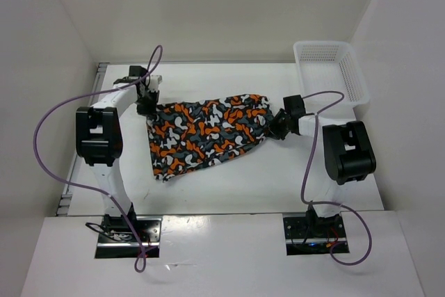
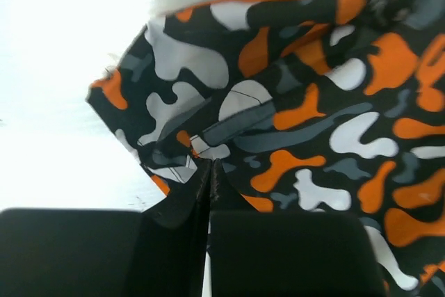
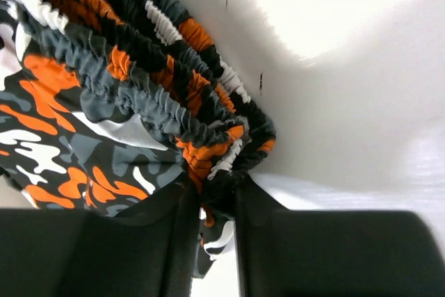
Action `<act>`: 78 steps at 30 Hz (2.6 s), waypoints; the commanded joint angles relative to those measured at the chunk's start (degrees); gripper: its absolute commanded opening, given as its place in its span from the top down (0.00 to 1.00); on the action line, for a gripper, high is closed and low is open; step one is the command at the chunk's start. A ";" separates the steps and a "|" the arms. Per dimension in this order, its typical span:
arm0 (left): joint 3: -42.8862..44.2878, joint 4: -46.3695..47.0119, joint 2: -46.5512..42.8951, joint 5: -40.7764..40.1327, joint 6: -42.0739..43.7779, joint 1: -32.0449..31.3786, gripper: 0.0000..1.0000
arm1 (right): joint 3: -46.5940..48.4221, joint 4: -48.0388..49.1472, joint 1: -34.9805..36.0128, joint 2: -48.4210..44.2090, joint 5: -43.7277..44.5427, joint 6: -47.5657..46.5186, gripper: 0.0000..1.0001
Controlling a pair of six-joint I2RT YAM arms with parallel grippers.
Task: Fold and stack the shorts
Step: Fold the shorts
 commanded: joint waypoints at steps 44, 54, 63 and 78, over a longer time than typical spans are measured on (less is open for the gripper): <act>3.80 -8.63 5.47 2.33 0.23 0.22 0.37 | 8.25 -5.93 3.95 -9.06 20.68 -11.67 1.00; 19.09 -8.10 16.89 1.98 0.23 -7.79 0.55 | 22.38 -10.94 9.55 -9.69 27.10 -35.65 1.00; 41.49 -14.95 26.74 4.45 0.23 -9.90 0.59 | 38.66 -12.27 34.08 2.09 32.03 -57.11 1.00; 44.50 -15.57 27.28 4.55 0.23 -6.83 0.49 | 47.28 -13.24 45.78 19.58 25.35 -61.69 0.80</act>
